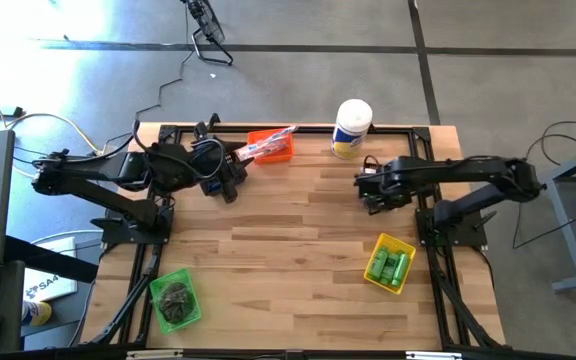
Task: Pick & Place Travel size toiletries
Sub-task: Put the white cotton pack into the right black bin, then return to Home Position
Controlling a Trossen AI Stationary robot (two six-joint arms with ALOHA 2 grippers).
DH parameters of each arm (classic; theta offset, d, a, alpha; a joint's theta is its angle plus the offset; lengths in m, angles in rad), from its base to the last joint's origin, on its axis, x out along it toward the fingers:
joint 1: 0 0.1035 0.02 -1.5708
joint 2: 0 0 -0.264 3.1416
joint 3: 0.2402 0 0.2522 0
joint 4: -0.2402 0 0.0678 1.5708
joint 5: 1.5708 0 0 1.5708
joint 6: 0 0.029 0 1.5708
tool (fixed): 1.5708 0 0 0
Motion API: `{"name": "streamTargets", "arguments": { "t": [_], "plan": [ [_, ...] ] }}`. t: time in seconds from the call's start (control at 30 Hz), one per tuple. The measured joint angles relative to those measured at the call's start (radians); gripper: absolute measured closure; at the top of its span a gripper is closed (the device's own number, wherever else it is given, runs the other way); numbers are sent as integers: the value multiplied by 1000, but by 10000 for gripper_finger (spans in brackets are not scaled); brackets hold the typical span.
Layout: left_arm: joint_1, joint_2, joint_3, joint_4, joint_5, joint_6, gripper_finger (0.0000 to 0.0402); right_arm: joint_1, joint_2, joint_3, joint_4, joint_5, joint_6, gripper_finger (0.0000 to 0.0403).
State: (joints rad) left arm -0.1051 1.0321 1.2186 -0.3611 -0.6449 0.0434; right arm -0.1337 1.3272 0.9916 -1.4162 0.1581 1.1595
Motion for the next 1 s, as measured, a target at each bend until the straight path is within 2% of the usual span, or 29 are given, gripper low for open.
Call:
{"name": "streamTargets", "arguments": {
  "t": [0.23,0.33,0.47,0.77,0.87,1.0],
  "plan": [
    [0,0,0,-10,0,-15,229,-26,89,0,17,9,-2,389],
    [0,0,0,-16,0,-20,229,-26,99,0,23,26,-2,377],
    [0,0,0,-28,0,-21,229,-26,99,0,23,24,-2,341],
    [0,0,0,-40,1,-21,229,-26,94,0,14,44,-26,228],
    [0,-10,-1,-46,2,-21,229,-26,68,0,-9,45,-30,210],
    [0,-25,-1,-67,2,-22,229,-26,8,0,-22,45,-31,210]
  ]
}}
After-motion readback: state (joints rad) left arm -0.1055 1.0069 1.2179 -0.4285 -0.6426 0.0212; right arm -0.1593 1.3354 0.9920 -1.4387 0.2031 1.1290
